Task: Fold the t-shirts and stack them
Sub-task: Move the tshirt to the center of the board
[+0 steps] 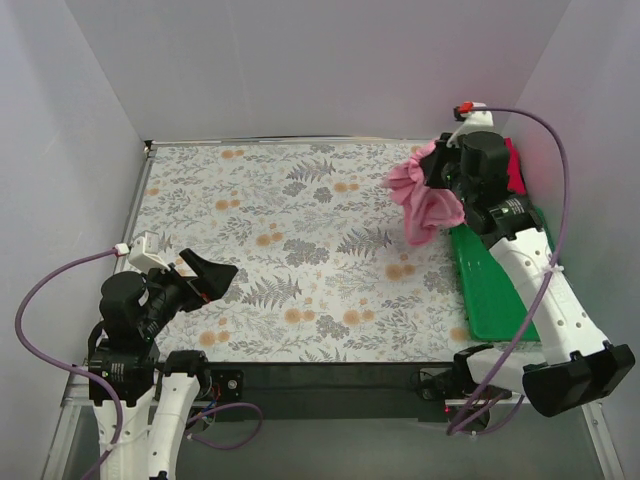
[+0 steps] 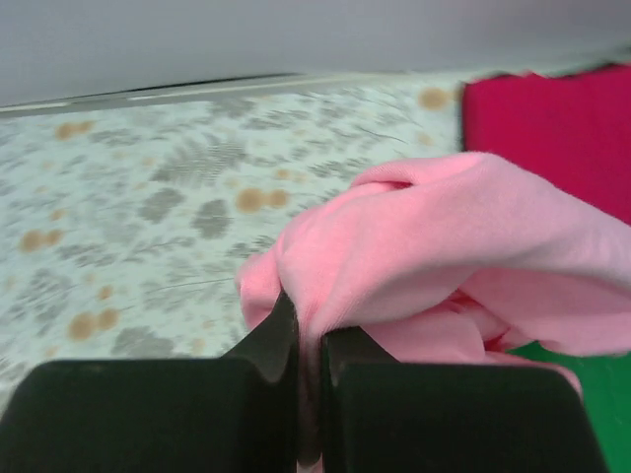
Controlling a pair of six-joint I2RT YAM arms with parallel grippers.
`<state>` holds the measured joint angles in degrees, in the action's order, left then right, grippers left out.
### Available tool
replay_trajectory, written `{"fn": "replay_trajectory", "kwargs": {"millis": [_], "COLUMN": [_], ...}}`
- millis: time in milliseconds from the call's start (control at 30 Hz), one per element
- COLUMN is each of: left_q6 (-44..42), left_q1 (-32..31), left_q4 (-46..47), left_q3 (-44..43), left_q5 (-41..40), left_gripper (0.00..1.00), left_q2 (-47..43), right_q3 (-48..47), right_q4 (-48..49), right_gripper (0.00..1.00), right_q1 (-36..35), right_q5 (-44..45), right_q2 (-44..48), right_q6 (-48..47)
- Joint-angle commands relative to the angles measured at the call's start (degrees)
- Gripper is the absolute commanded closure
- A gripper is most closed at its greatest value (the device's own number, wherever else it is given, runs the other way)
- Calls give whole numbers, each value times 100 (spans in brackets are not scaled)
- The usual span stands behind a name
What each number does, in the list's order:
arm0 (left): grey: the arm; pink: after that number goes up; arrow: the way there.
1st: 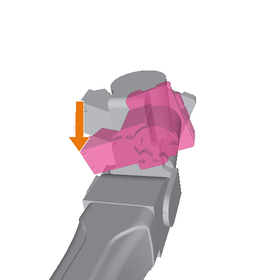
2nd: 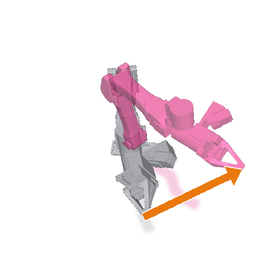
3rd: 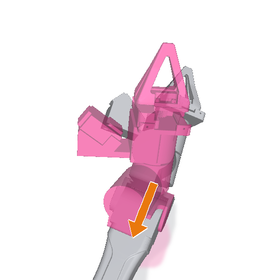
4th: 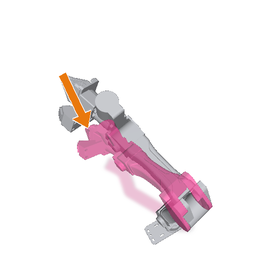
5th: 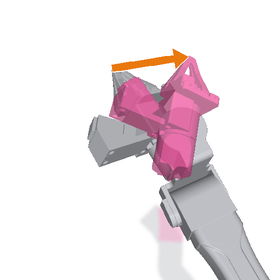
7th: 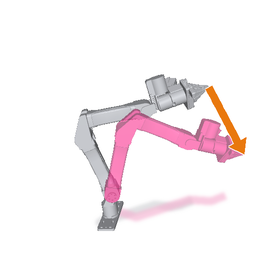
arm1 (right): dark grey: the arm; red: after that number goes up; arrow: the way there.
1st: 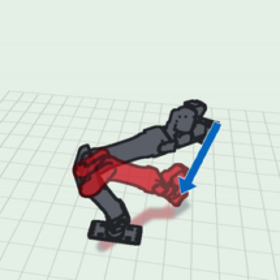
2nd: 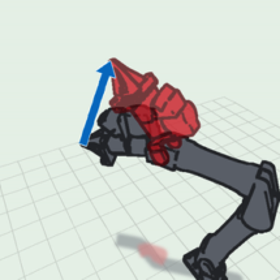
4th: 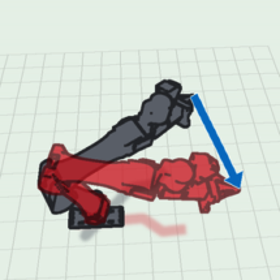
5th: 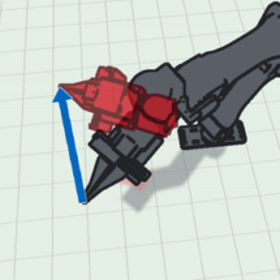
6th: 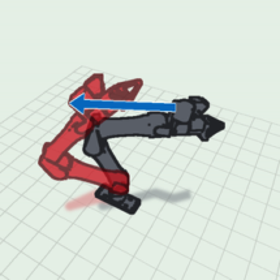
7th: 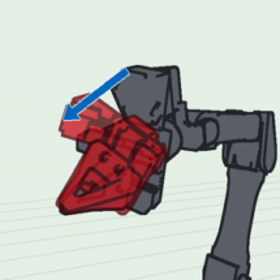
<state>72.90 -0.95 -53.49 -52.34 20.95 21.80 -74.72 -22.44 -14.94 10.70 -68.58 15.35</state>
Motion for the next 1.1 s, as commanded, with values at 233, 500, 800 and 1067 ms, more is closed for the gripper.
{"fn": "replay_trajectory", "kwargs": {"millis": [233,500,800,1067], "left_q6": [-31,-127,250,944], "left_q1": [-63,-63,-63,-63], "left_q4": [-47,-424,-223,804], "left_q3": [-259,-172,495,1294], "left_q5": [41,-21,76,-222], "left_gripper": [2,2,2,2], "left_q2": [8,-176,60,1000], "right_q3": [-10,1837,1856,1574], "right_q4": [213,65,-358,-314], "right_gripper": [99,47,32,37], "right_q1": [-3038,-4183,-3675,-3226], "right_q5": [-199,-911,48,-674], "right_q2": [-411,-762,-217,-1016], "right_q6": [169,1171,382,-226]}}
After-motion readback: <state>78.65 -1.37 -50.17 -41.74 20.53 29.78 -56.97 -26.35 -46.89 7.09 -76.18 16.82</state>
